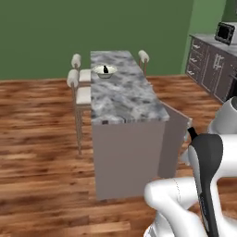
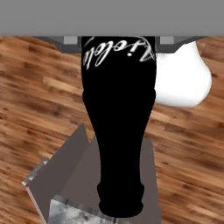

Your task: Open the fridge, grab two sodas, and place both sodas inside the bowl with ice on the dining counter.

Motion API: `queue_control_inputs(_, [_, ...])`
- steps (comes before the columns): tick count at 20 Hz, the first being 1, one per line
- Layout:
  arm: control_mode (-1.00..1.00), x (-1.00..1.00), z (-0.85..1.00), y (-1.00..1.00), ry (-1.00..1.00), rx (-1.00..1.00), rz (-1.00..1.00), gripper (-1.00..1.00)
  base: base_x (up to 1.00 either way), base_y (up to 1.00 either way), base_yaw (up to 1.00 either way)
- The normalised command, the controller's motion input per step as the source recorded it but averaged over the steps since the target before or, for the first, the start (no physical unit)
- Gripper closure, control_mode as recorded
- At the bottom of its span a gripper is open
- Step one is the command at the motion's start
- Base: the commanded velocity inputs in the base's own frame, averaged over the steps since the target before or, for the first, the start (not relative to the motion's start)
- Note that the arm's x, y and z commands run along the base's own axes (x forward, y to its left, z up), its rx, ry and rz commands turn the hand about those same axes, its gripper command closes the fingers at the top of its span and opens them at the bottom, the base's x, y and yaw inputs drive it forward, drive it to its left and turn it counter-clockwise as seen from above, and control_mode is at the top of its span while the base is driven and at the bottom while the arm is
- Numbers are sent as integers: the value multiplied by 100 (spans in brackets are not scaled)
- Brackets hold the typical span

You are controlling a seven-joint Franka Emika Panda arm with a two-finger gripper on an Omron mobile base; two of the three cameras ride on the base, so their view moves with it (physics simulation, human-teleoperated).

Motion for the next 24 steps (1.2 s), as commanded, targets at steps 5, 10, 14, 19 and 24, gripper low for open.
queue_control_inputs(5, [100,0,0,0,0,0,0,100,-13,97,46])
queue_control_inputs(10, [100,0,0,0,0,0,0,100,18,100,34])
queue_control_inputs(14, [100,0,0,0,0,0,0,100,38,100,24])
queue_control_inputs(19, [100,0,0,0,0,0,0,100,67,100,12])
queue_control_inputs(24, [100,0,0,0,0,0,0,100,99,100,2])
